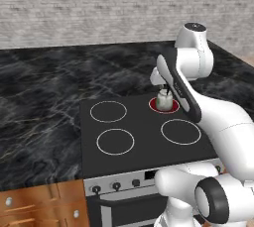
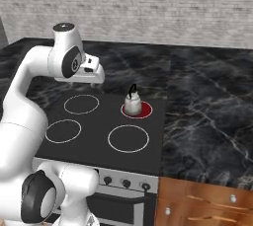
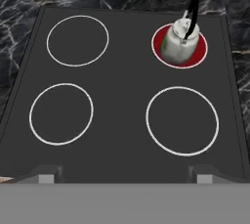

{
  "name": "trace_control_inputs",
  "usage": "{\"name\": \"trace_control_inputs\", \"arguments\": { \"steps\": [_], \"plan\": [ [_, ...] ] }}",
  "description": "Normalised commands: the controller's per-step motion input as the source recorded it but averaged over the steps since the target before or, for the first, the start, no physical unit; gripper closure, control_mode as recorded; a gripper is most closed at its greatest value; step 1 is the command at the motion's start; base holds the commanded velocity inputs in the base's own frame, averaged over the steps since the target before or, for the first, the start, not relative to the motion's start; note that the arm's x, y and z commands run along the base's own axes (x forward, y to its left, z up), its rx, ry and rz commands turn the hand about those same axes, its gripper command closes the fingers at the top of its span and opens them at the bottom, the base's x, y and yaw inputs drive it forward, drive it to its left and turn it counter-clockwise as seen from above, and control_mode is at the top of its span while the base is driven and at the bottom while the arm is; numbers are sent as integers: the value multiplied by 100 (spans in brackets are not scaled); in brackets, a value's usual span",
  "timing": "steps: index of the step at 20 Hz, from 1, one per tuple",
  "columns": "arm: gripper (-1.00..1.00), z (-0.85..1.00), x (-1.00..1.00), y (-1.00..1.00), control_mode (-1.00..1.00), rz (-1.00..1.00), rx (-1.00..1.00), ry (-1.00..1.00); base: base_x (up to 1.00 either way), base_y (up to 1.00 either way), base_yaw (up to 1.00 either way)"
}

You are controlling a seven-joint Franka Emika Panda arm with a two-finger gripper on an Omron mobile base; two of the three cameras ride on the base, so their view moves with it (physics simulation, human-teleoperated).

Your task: The kettle is done boiling. Turn off the stove, then wait for 300 timesteps before moving the kettle to the dining table.

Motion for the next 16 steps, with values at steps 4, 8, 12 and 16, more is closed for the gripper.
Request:
{"name": "trace_control_inputs", "arguments": {
  "steps": [4, 8, 12, 16],
  "plan": [
    [-100, 0, 0, 0, 100, 0, 0, 0, 14, 49, 0],
    [-100, 0, 0, 0, 100, 0, 0, 0, 15, 47, 0],
    [-100, 0, 0, 0, 100, 0, 0, 0, 16, 45, 0],
    [-100, 0, 0, 0, 100, 0, 0, 0, 6, 18, 0]
  ]
}}
